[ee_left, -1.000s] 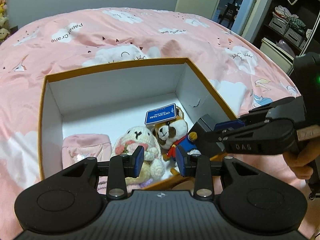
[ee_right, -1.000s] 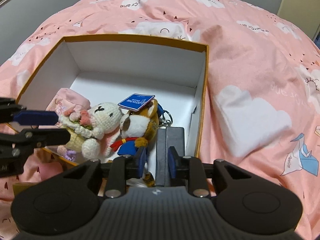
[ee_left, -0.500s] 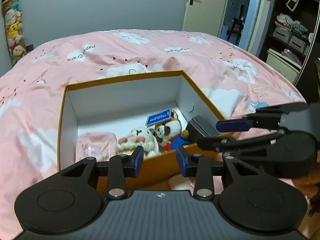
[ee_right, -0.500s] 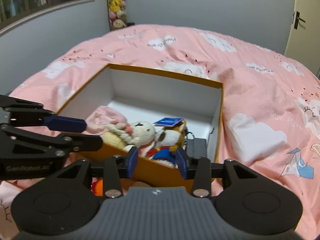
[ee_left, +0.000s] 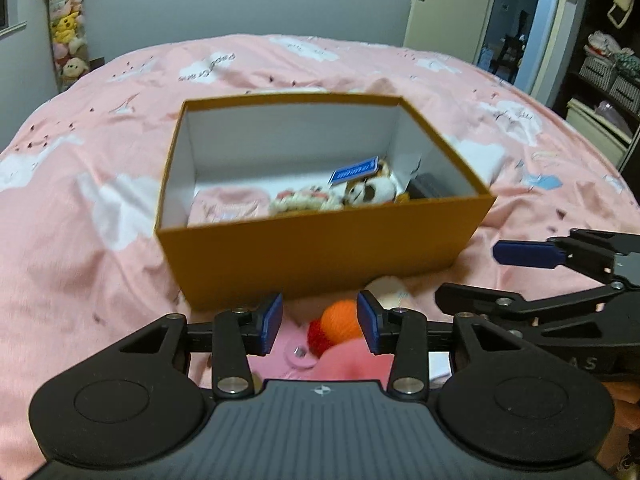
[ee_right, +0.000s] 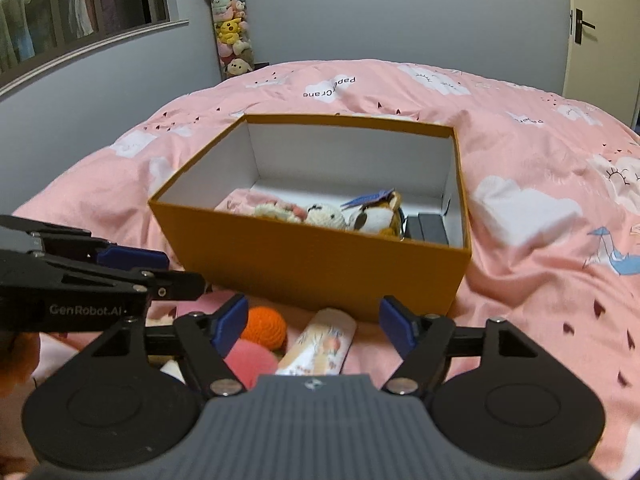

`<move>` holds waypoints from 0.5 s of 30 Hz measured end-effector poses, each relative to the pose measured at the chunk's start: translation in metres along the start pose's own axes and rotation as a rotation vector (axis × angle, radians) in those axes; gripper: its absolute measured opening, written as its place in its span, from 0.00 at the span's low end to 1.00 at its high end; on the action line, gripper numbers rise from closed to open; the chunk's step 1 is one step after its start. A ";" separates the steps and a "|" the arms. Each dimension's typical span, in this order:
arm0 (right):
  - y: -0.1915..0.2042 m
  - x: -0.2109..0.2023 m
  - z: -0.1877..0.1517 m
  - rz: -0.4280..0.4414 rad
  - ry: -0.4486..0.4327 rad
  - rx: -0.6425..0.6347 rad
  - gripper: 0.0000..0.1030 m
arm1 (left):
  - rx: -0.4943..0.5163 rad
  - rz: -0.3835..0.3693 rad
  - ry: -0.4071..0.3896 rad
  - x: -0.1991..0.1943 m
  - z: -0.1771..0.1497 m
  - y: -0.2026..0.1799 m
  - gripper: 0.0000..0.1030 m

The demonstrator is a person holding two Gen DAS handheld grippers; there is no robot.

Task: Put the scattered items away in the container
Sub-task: 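Withdraw both grippers from the orange box toward the remaining items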

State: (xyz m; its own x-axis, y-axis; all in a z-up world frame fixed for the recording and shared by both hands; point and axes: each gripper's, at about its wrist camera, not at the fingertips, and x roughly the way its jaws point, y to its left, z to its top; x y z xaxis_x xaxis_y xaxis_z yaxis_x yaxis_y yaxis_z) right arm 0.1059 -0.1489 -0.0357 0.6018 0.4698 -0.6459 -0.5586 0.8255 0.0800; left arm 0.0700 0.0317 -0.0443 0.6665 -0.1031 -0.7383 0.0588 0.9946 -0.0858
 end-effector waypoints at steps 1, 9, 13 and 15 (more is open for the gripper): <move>0.002 0.000 -0.004 -0.005 0.002 -0.006 0.74 | 0.000 -0.001 0.007 -0.001 -0.003 0.002 0.46; 0.011 0.003 -0.028 -0.005 0.059 -0.052 0.74 | -0.021 -0.020 0.080 -0.006 -0.029 0.019 0.46; 0.020 0.005 -0.035 0.010 0.087 -0.118 0.73 | -0.004 -0.003 0.114 -0.007 -0.040 0.023 0.46; 0.024 0.007 -0.037 0.023 0.099 -0.144 0.72 | 0.001 -0.003 0.131 -0.008 -0.046 0.024 0.46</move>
State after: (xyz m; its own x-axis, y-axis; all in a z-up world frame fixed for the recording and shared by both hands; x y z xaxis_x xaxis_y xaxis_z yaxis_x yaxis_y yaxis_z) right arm 0.0753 -0.1371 -0.0660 0.5329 0.4490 -0.7172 -0.6519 0.7582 -0.0097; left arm 0.0324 0.0557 -0.0712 0.5637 -0.1068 -0.8190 0.0618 0.9943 -0.0872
